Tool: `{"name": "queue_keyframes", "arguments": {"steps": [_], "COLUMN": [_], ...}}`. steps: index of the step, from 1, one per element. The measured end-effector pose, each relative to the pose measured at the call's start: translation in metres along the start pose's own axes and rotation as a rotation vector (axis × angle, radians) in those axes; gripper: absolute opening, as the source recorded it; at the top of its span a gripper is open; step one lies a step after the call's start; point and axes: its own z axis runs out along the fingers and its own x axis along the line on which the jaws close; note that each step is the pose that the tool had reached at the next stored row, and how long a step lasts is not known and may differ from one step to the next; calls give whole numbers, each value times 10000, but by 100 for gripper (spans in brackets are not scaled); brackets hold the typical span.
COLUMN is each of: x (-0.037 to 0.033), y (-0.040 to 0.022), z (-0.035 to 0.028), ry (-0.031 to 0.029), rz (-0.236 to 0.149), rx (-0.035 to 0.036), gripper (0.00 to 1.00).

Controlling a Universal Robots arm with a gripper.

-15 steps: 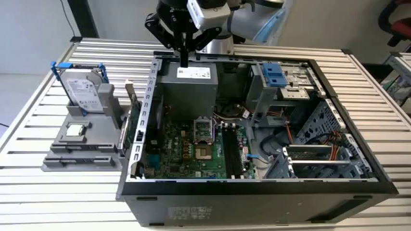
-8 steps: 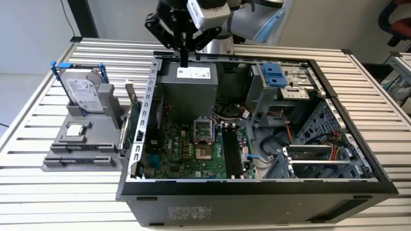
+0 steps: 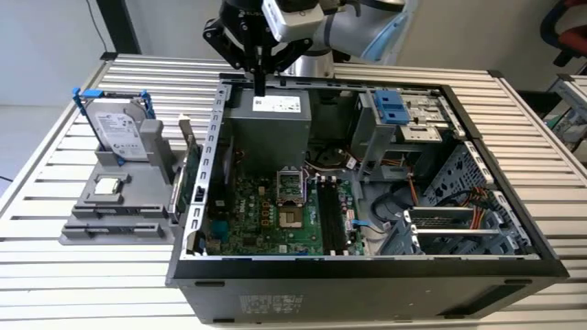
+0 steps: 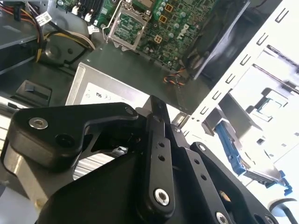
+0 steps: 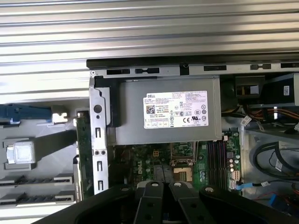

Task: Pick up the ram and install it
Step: 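Reach for the ram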

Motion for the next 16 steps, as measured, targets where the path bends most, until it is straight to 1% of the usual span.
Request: {"name": "queue_keyframes", "arguments": {"steps": [16], "x": [292], "y": [-20], "z": [-6], "ry": [0], "rz": [-1], "rx": [-1], "gripper": [0]}}
